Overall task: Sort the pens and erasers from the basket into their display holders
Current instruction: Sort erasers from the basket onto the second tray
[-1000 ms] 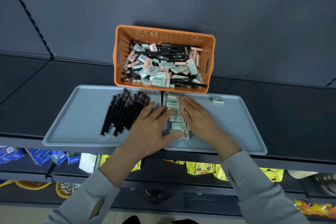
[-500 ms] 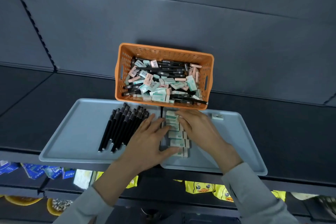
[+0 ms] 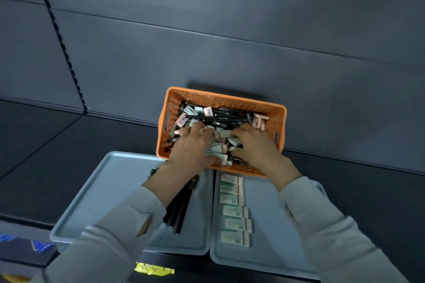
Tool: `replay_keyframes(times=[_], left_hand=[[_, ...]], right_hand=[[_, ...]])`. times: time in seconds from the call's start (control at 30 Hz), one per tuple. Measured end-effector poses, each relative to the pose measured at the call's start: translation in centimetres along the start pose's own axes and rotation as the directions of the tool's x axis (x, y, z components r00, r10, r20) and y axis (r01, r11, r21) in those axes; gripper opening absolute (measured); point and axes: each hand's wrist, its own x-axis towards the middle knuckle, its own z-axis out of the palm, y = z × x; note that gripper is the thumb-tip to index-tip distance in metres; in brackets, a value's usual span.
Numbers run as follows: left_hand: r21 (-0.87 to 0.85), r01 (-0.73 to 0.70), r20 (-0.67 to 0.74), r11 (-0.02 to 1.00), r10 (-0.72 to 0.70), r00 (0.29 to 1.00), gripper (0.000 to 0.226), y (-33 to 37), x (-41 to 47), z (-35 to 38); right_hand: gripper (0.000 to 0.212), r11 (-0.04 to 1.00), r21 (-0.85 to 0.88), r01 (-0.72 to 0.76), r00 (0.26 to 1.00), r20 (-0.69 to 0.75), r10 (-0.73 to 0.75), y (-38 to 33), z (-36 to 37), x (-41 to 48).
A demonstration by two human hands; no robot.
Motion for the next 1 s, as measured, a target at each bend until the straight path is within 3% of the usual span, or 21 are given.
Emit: replay_keyframes(times=[0.1,0.43,0.63,0.77,1.0], left_hand=[[0.020,-0.008,-0.011,1.000,0.008,1.000,0.076,0.3,0.8,0.1],[0.122,-0.153,0.036,0.981,0.149,0.988,0.080,0.8,1.3,0.4],[0.193,-0.261,-0.038,0.946,0.273,0.961,0.071,-0.6,2.3,0.6],[0.263,-0.212,0.027,0.941,0.213,0.977,0.090,0.3,2.8,1.3],[0.152,-0.189,-0.051,0.970,0.199,0.979,0.067,0.4,3.8,1.1]], right_hand=[[0.041,1.000,0.029,0.003,0.997,-0.076,-0.001,0.1,0.3,0.4],[0.043,0.999,0.044,0.018,0.987,-0.160,-0.011,-0.3,1.3,0.3],[0.032,0.985,0.170,0.020,0.963,-0.267,0.026,0.2,1.6,0.3],[0.034,0.962,0.271,0.033,0.958,-0.283,0.046,0.5,1.5,0.1],[0.034,0.977,0.212,0.008,0.964,-0.261,0.048,0.6,1.5,-0.3]])
